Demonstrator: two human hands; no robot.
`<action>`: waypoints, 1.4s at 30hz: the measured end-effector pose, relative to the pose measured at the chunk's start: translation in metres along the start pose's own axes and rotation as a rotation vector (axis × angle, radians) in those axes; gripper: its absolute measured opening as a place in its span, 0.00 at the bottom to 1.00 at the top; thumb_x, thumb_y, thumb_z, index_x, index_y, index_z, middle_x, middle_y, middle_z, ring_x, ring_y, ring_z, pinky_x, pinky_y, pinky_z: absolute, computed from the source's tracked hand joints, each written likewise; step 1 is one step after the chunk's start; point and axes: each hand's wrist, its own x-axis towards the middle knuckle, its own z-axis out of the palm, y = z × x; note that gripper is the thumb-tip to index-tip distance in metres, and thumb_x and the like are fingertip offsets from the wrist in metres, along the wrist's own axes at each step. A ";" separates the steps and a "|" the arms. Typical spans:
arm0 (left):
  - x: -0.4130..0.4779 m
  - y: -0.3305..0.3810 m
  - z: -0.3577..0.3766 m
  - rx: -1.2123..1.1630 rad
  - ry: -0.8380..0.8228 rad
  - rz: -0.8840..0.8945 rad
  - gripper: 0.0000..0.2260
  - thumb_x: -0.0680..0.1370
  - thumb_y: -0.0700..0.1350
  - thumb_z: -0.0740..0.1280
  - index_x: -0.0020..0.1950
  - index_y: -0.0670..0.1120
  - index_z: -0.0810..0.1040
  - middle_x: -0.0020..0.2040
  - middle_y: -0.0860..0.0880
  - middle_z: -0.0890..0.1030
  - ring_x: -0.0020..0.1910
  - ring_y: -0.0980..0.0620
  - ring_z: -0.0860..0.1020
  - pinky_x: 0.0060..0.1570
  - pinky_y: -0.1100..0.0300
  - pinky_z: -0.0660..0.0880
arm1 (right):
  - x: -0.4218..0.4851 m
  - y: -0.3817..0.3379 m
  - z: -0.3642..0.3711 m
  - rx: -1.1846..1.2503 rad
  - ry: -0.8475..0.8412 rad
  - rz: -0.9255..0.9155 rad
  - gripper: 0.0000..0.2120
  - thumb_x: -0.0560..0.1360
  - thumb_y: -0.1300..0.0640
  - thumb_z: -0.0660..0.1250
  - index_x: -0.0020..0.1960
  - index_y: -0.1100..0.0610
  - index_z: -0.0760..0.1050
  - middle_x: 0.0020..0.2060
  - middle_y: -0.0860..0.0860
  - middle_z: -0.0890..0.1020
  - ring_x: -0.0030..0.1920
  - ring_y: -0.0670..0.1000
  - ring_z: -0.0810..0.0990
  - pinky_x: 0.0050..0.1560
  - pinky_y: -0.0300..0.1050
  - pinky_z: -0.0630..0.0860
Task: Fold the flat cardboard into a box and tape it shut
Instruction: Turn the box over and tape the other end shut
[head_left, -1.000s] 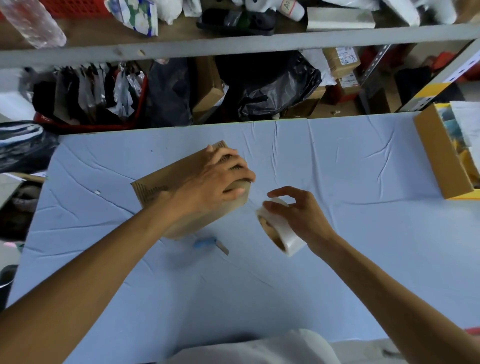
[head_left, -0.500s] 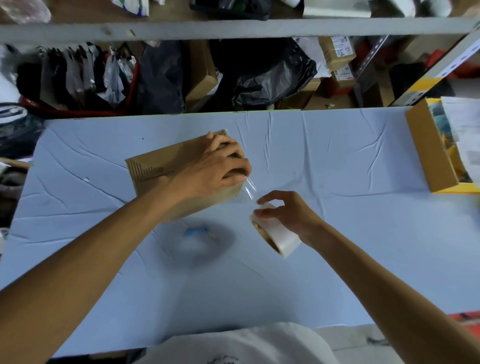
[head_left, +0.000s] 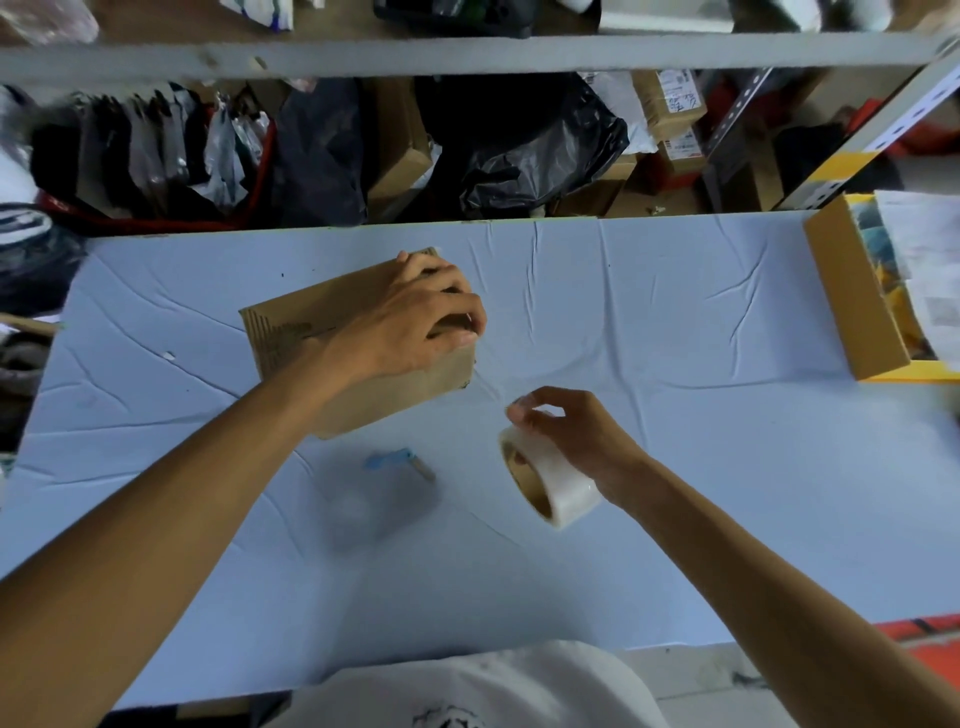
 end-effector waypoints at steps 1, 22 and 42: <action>0.002 -0.001 -0.002 0.012 -0.006 -0.001 0.04 0.77 0.50 0.65 0.49 0.53 0.78 0.54 0.53 0.75 0.65 0.47 0.62 0.69 0.44 0.56 | -0.001 0.000 -0.001 0.047 -0.012 -0.031 0.08 0.73 0.50 0.71 0.45 0.55 0.81 0.29 0.45 0.82 0.27 0.42 0.79 0.26 0.30 0.71; -0.001 0.006 -0.002 0.018 0.006 -0.050 0.05 0.77 0.44 0.64 0.50 0.49 0.79 0.55 0.50 0.77 0.71 0.50 0.60 0.73 0.46 0.41 | -0.028 0.005 0.011 0.019 0.090 -0.006 0.04 0.75 0.52 0.69 0.43 0.49 0.82 0.37 0.49 0.82 0.32 0.46 0.75 0.31 0.34 0.70; -0.116 -0.017 0.140 -0.136 0.032 -0.529 0.16 0.70 0.48 0.72 0.54 0.43 0.77 0.54 0.46 0.76 0.58 0.45 0.71 0.51 0.53 0.71 | -0.022 0.000 0.020 -0.123 0.145 -0.054 0.05 0.73 0.58 0.68 0.42 0.51 0.83 0.38 0.52 0.83 0.35 0.50 0.75 0.34 0.40 0.68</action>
